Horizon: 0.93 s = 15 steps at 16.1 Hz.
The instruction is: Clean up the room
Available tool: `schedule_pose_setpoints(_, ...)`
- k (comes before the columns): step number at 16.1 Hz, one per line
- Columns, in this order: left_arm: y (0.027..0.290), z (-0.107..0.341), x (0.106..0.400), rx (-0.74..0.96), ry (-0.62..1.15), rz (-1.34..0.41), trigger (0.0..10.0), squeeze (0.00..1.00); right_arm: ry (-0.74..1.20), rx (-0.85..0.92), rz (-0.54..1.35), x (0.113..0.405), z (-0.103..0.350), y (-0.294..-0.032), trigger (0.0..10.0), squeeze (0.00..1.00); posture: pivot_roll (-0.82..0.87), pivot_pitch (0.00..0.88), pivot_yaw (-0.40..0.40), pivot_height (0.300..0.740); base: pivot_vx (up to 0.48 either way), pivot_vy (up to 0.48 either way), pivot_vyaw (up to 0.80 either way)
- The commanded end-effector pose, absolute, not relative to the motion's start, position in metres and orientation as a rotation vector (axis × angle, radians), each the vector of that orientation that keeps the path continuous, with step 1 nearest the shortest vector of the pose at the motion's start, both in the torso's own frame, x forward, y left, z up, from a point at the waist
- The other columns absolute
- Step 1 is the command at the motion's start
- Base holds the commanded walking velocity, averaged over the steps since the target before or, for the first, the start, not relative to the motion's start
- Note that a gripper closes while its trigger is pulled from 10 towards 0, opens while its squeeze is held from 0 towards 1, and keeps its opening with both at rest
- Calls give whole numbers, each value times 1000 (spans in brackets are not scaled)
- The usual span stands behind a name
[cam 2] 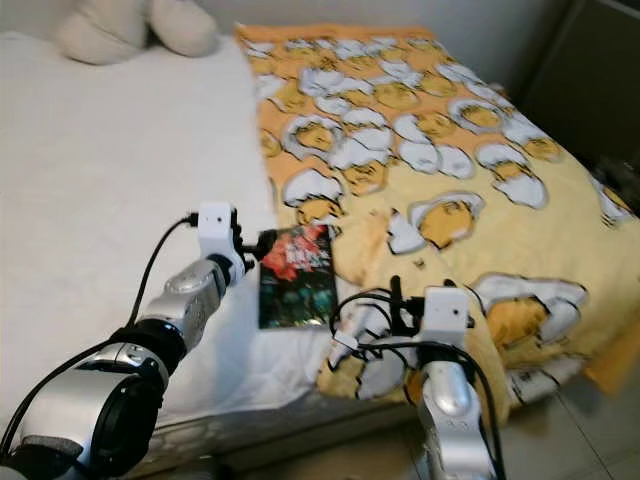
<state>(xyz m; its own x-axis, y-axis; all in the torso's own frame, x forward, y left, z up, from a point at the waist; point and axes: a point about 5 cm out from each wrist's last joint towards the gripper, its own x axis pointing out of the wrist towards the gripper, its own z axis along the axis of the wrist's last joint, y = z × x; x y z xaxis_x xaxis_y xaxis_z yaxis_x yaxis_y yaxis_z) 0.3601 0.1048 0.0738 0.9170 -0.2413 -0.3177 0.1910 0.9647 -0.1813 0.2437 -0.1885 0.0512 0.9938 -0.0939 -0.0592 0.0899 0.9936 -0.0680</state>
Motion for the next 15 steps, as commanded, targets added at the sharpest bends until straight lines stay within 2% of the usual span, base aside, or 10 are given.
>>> schedule_pose_setpoints(1,107,65,355,-118,372,-185,10000,0,61,-83,-115,240,56,-197,10000,0,-110,132,-58,740,0,0,0)
schedule_pose_setpoints(7,122,50,348,-112,430,-71,10000,0,112,-114,-118,213,60,-207,10000,0,-161,173,-79,740,0,0,0)
schedule_pose_setpoints(12,113,34,335,-122,500,-95,10000,0,138,-117,-104,208,63,-206,10000,0,-161,178,-87,740,0,0,0)
schedule_pose_setpoints(13,108,31,332,-209,513,-102,10000,0,151,-118,-101,206,62,-206,10000,0,-162,179,-89,740,0,0,0)
schedule_pose_setpoints(14,105,29,330,-217,519,-112,10000,0,154,-118,-101,205,62,-207,10000,0,-163,179,-88,740,0,0,0)
schedule_pose_setpoints(15,98,24,325,-166,539,-148,10000,0,159,-119,-100,204,62,-207,10000,0,-163,178,-84,740,0,0,0)
